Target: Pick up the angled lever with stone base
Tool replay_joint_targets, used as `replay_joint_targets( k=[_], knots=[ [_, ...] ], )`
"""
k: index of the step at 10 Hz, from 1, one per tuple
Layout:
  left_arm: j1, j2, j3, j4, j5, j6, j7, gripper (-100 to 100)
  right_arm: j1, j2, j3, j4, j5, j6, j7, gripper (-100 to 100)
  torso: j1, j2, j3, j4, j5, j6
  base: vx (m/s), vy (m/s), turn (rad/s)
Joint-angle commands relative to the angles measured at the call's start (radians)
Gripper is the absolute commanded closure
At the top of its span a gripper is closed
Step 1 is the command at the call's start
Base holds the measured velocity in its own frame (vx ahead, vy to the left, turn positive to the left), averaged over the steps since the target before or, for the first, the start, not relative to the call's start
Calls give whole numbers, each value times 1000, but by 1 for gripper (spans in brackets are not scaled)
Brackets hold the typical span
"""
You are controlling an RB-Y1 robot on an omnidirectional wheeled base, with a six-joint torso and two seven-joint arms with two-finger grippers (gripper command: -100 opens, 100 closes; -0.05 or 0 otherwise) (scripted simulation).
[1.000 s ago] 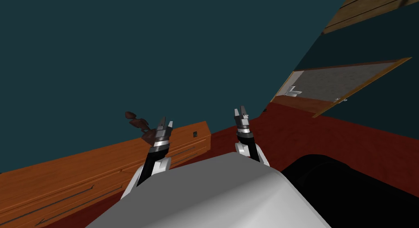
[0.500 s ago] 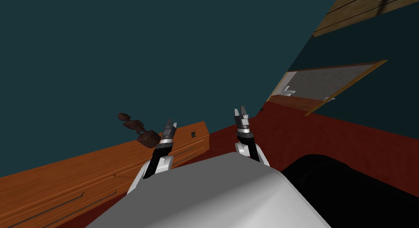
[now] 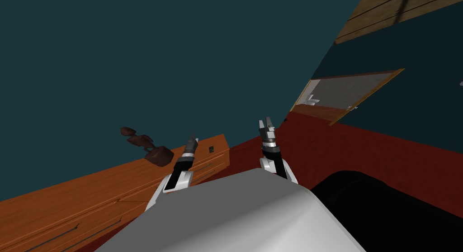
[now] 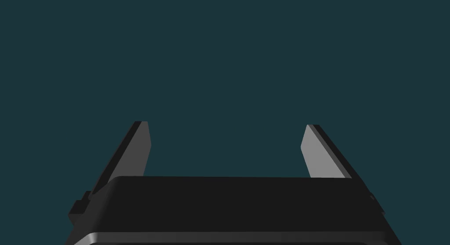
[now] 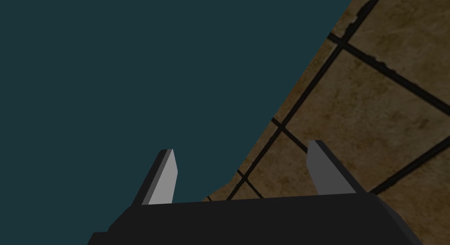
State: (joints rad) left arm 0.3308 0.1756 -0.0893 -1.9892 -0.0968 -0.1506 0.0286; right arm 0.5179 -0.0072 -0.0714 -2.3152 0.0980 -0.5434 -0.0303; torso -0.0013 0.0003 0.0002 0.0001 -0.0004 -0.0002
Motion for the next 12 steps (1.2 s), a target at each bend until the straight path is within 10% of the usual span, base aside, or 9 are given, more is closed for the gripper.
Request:
replay_joint_targets(
  k=[1, 12],
  knots=[
    [-24, 1, -18, 44, -15, 50, -10, -100, 0, 0, 0, 0, 0, 0, 0, 0, 0, 0, 0, 0, 0, 0, 4, -34, -150],
    [-87, 47, -71, 212, -55, 312, -20, -100, 0, 0, 0, 0, 0, 0, 0, 0, 0, -1, 0, 0, 0, 0, 6, -35, -75]
  ],
)
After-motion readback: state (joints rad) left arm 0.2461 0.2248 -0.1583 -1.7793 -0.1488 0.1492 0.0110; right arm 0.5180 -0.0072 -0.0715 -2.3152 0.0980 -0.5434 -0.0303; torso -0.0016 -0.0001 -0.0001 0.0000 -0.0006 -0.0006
